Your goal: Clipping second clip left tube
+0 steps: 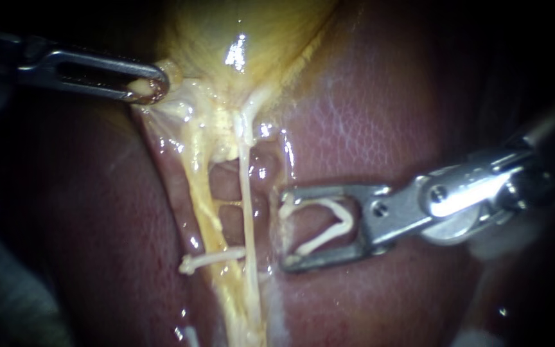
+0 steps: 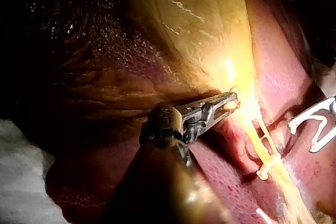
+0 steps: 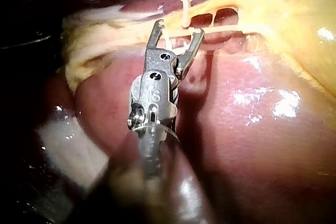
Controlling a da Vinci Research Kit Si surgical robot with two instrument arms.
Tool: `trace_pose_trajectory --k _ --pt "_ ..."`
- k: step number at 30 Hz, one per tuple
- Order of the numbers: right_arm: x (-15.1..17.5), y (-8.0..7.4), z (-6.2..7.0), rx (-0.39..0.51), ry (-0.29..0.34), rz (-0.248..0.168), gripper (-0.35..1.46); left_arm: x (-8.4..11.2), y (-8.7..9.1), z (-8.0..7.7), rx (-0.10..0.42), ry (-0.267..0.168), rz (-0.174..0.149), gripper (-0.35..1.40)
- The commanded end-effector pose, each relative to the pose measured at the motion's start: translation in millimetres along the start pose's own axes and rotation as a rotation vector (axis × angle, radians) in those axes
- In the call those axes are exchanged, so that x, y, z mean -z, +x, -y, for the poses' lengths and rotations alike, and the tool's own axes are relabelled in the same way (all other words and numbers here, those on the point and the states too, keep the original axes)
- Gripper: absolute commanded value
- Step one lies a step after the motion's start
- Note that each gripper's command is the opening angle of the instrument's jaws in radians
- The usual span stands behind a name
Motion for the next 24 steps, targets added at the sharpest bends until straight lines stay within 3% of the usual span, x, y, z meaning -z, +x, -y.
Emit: trace_pose_trajectory --k 1,5,13,19,24 --pt "-0.6 0.0 -0.1 -0.010 0.005 -0.002 0.49 0.0 0.0 0.0 0.000 0.001 -0.001 -0.35" --pt "-2.9 -0.5 -0.6 -0.069 0.023 -0.018 0.49 0.0 -0.1 -0.1 0.000 0.002 -0.001 -0.35" --pt "-5.1 -3.1 -2.1 -0.201 0.061 -0.051 0.48 -0.1 -0.1 -0.2 0.000 0.002 -0.002 -0.35" --pt "-5.5 -4.8 -3.4 -0.246 0.058 -0.063 0.48 -0.1 -0.2 -0.2 0.000 0.001 0.000 -0.35" --pt "-6.0 -5.3 -4.2 -0.262 0.055 -0.077 0.48 -0.2 -0.2 -0.2 0.000 0.001 0.000 -0.35"
